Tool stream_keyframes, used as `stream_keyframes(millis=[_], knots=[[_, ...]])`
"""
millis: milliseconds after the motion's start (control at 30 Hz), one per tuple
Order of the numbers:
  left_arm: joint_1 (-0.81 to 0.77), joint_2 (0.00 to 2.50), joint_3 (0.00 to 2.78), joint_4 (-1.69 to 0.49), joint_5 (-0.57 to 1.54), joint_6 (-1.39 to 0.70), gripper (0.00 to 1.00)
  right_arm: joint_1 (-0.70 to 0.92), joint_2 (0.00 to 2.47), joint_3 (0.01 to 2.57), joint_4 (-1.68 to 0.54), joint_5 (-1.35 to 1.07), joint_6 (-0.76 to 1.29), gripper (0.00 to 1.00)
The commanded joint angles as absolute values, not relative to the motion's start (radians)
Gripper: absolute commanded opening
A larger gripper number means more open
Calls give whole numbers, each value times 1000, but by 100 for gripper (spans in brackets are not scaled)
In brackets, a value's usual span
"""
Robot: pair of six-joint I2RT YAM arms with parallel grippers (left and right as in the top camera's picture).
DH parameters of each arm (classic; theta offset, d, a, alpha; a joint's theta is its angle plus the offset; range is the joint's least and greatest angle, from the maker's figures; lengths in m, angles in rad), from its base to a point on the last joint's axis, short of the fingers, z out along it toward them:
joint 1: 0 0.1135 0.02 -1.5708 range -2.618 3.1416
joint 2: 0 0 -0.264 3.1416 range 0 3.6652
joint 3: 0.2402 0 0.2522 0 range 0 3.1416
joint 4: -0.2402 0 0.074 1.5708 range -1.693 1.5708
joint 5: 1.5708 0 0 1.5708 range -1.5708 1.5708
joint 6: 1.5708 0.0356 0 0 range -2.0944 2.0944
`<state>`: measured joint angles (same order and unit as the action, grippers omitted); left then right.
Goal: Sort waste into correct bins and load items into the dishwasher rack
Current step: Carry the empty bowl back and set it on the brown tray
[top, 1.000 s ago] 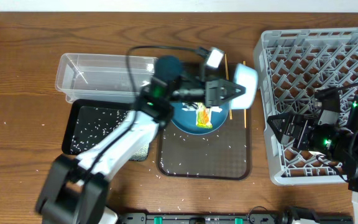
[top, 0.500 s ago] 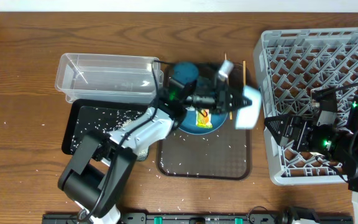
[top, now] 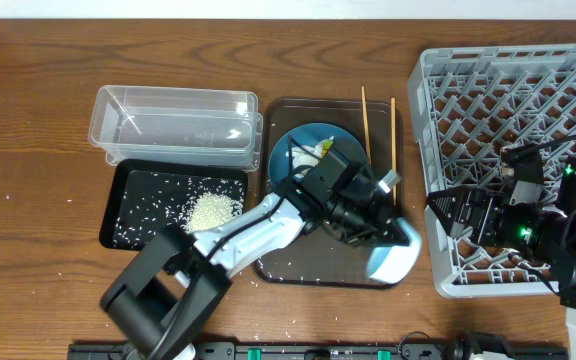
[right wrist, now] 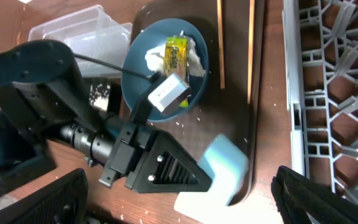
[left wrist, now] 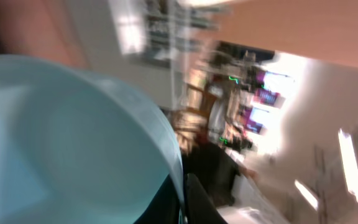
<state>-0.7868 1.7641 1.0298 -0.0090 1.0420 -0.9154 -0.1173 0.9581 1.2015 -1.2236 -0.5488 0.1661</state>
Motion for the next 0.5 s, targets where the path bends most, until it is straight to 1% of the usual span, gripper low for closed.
stream_keyframes(millis=[0,133,233,300,467], knots=[[-786,1625,1039,-154,776,-708,6,-110,954,1208,-1227,-546,148,93],[-790,1476,1039,-412,455,-571,6,-110,954,1208,-1224,-546,148,93],[-823,1438,1038,-558,213,-521,6,-110,954,1208,-1220,-546,149,93],[-853,1452,1036,-591,126,-509,6,-110,956,1208,-1216,-546,149,94],[-950,1571,1034,-575,-31,-486,6,-110,961,1208,-1216,-506,150,94]])
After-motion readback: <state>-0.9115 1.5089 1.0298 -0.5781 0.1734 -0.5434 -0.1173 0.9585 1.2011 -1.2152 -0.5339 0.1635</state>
